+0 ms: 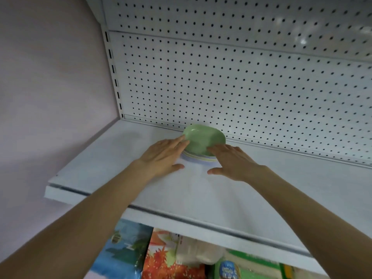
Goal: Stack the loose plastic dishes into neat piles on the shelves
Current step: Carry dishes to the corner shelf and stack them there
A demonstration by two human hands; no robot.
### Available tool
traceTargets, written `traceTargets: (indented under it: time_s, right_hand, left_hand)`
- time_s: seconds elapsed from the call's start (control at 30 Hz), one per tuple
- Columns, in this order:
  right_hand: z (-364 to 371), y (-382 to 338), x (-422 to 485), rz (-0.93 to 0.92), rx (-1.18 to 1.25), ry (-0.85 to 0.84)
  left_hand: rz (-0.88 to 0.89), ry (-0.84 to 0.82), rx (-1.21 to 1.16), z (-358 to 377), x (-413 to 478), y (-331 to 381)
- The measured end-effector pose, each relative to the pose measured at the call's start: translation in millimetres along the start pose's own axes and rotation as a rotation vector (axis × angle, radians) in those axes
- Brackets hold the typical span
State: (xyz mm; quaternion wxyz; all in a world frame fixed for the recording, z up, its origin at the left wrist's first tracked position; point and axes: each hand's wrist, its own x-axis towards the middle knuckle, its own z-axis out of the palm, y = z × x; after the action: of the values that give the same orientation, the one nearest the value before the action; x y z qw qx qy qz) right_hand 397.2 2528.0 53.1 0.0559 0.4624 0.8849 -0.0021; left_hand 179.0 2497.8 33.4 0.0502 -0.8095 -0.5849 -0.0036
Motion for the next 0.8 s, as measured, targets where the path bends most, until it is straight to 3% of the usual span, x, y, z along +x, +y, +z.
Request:
traceTargets:
  time_s: [0.23,0.43,0.63,0.8]
  right_hand:
    - [-38.3,-70.4,-48.8,-0.145,-0.02,-0.116]
    - [-57.9,-194.0,-108.2,-0.382,-0.052,-0.07]
    - [-68.4,-393.4,-209.9,-0.691,-0.159,-0.053]
    - [-93.1,-607.6,-330.4,-1.08,-0.246,0.057]
  left_hand:
    - [-0.102,-0.063,0.059,-35.4,-106.9,-12.7]
    - [-0.185,-0.112,0.024,-71.4,-258.9,-10.0]
    - [-0.416,-0.167,0.1,-110.3,-516.4,-11.6]
    - [-0.716,-0.221,0.22,-175.1,-788.3,17.4]
